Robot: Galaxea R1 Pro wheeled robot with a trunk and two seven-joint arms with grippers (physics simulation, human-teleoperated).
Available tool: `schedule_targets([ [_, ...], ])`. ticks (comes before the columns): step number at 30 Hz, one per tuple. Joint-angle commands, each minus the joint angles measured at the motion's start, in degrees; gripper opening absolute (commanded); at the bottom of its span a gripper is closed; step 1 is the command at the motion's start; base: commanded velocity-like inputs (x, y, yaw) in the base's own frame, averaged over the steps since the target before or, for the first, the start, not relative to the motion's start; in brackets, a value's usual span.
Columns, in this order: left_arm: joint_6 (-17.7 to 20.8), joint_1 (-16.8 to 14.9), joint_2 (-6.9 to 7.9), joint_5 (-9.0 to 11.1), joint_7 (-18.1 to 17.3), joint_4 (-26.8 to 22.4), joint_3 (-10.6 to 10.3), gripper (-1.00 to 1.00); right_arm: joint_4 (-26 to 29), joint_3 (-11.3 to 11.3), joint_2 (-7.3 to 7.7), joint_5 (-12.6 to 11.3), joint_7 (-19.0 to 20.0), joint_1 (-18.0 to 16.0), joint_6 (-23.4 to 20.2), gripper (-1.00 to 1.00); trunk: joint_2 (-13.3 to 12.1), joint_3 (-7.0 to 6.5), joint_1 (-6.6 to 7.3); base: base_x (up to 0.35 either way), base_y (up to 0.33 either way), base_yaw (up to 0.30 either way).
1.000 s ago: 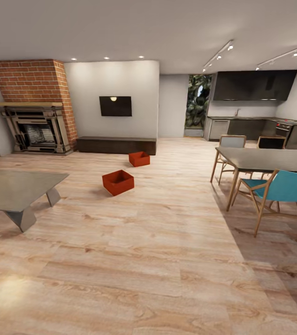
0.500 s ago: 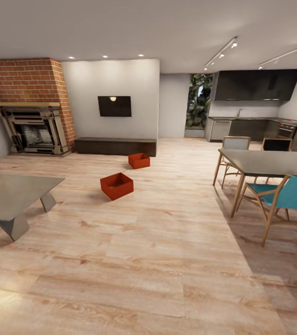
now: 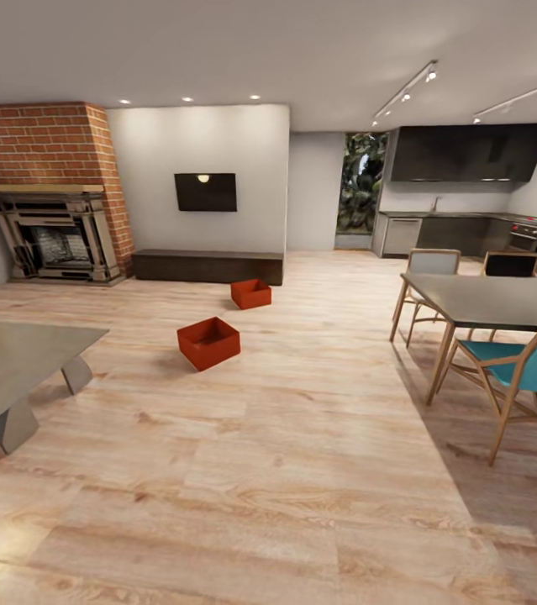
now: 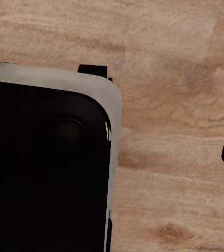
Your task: Move the two storage containers from the living room to the garage. In the garage, place one container on the floor and stack the other container on top of it (either order is fine).
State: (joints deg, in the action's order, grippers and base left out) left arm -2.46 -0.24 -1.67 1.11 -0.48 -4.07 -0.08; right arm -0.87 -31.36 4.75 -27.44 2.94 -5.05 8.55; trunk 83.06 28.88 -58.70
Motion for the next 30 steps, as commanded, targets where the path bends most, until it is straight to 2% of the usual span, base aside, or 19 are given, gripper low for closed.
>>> schedule_targets([
  [1, -0.2, 0.0, 0.00, 0.1, 0.0, 0.0, 0.0, 1.00, -0.1, -0.4, 0.00, -0.6, 0.3, 0.0, 0.2, 1.00, 0.0, 0.05, -0.03, 0.321, 0.000, 0.000],
  [30, -0.2, 0.0, 0.00, 0.1, 0.0, 0.0, 0.0, 1.00, -0.1, -0.5, 0.00, -0.6, 0.3, 0.0, 0.2, 1.00, 0.0, 0.05, -0.03, 0.321, 0.000, 0.000],
])
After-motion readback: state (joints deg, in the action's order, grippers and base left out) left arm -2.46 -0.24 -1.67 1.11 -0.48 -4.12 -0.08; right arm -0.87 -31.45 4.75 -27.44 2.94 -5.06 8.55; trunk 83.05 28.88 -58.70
